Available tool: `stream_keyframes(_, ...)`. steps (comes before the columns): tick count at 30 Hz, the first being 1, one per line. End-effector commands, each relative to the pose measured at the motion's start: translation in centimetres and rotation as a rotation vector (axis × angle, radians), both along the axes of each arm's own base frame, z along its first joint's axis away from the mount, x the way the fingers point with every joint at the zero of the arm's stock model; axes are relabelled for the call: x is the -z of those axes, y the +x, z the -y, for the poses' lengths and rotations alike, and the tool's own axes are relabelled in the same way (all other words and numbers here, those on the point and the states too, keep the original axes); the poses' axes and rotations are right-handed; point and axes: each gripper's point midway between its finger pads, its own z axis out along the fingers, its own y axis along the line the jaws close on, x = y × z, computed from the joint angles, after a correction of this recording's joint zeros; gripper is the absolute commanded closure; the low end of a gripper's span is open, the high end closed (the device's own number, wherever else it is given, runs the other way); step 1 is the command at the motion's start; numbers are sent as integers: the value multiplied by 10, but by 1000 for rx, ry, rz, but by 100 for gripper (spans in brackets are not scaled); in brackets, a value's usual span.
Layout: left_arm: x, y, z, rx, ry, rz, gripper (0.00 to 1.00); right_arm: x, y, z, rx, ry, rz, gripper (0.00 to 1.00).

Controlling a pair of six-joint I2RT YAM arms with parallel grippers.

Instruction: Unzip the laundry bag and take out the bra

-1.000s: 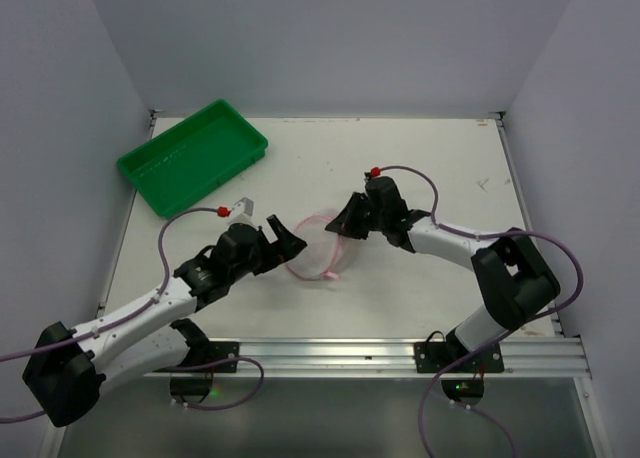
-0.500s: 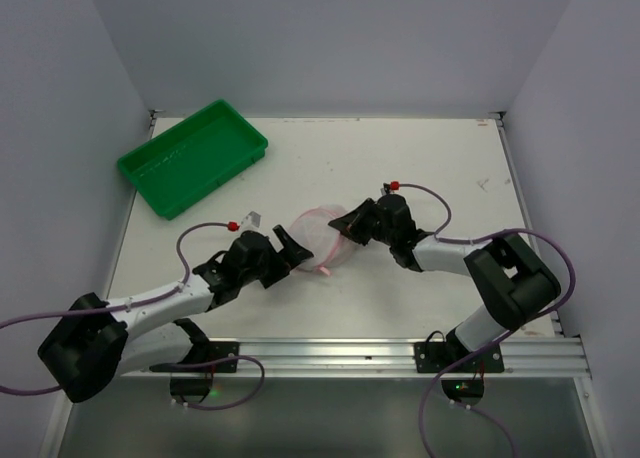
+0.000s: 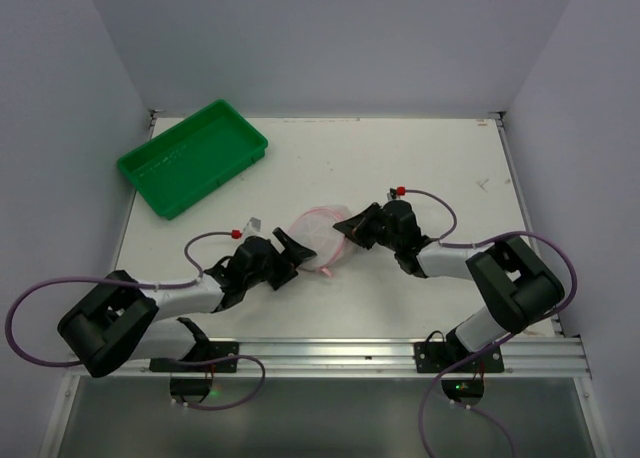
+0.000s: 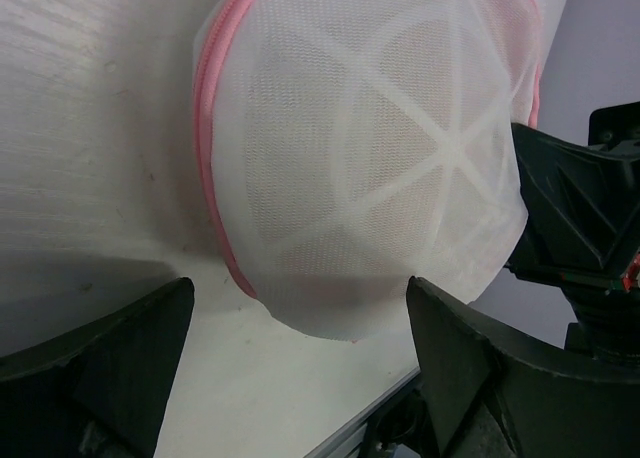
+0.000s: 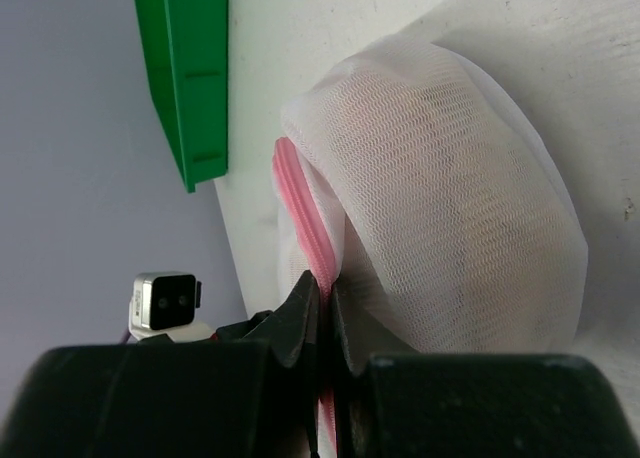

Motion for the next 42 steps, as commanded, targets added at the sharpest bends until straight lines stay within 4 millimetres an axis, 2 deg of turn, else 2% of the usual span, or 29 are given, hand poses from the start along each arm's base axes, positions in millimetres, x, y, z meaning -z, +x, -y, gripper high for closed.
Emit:
stream_keyframes(1,-16,20,-1,-92,-60,89,10,-1,2,4,20,14,14,100)
stream_keyframes(6,-12,29,-8,-174,-87,97,17,0,-1,3,8,23,12,100)
stream_keyframes(7,-4,26,-11,-186,-90,81,17,-2,-1,4,9,23,17,100)
stream_keyframes(8,-8,28,-9,-189,-117,98,18,-2,-2,3,5,23,18,100)
stream_keyframes(10,1,27,-8,-182,-106,82,19,-4,-2,3,6,29,18,100)
stream_keyframes(12,0,28,-2,-163,-119,88,24,-4,-2,2,-2,28,22,100)
stream_keyframes(15,9,24,-4,-170,-120,54,46,-7,1,-1,-14,28,33,100)
stream_keyframes(16,5,25,-5,-181,-135,54,59,-8,1,-2,-23,24,39,100)
stream_keyframes(19,-10,30,-4,-158,-118,121,72,-10,2,-6,-62,-14,52,100)
stream_keyframes(20,-8,30,-5,-154,-89,117,79,-10,1,-6,-66,-17,54,99)
stream_keyframes(21,-16,34,-2,-150,-89,138,83,-12,1,-6,-70,-16,58,99)
stream_keyframes(22,-21,35,-3,-148,-84,155,91,-13,1,-6,-71,-19,62,98)
stream_keyframes(24,-29,36,-3,-149,-97,172,98,-12,-2,-4,-98,-64,69,92)
stream_keyframes(25,-38,37,-2,-146,-108,192,100,-17,0,-4,-107,-83,85,91)
stream_keyframes(26,-37,35,-3,-146,-96,180,100,-18,1,-3,-109,-109,85,89)
stream_keyframes(28,-49,37,-4,-153,-107,198,100,-21,2,5,-128,-213,102,79)
stream_keyframes(29,-47,36,-7,-157,-89,183,100,-23,3,9,-131,-250,108,74)
stream_keyframes(30,-48,35,-8,-165,-85,175,100,-21,2,17,-152,-334,107,67)
stream_keyframes(31,-61,40,-8,-187,-101,187,100,-26,4,25,-133,-383,126,51)
stream_keyframes(32,-55,37,-11,-194,-70,157,100,-29,5,31,-128,-422,136,43)
stream_keyframes(33,-58,38,-12,-202,-68,155,100,-30,2,41,-150,-503,137,35)
stream_keyframes(34,-58,38,-15,-217,-60,141,100,-41,2,48,-143,-540,163,26)
stream_keyframes(35,-71,42,-14,-238,-74,145,100,-55,1,66,-124,-636,207,20)
stream_keyframes(36,-71,42,-14,-238,-74,145,100,-51,-2,69,-141,-658,197,20)
stream_keyframes(38,-73,42,-17,-265,-75,124,100,-71,-8,72,-136,-654,247,22)
stream_keyframes(41,-77,46,-21,-307,-66,113,100,-87,-24,61,-186,-640,299,28)
stream_keyframes(42,-85,49,-20,-321,-71,119,100,-94,-34,53,-205,-648,328,32)
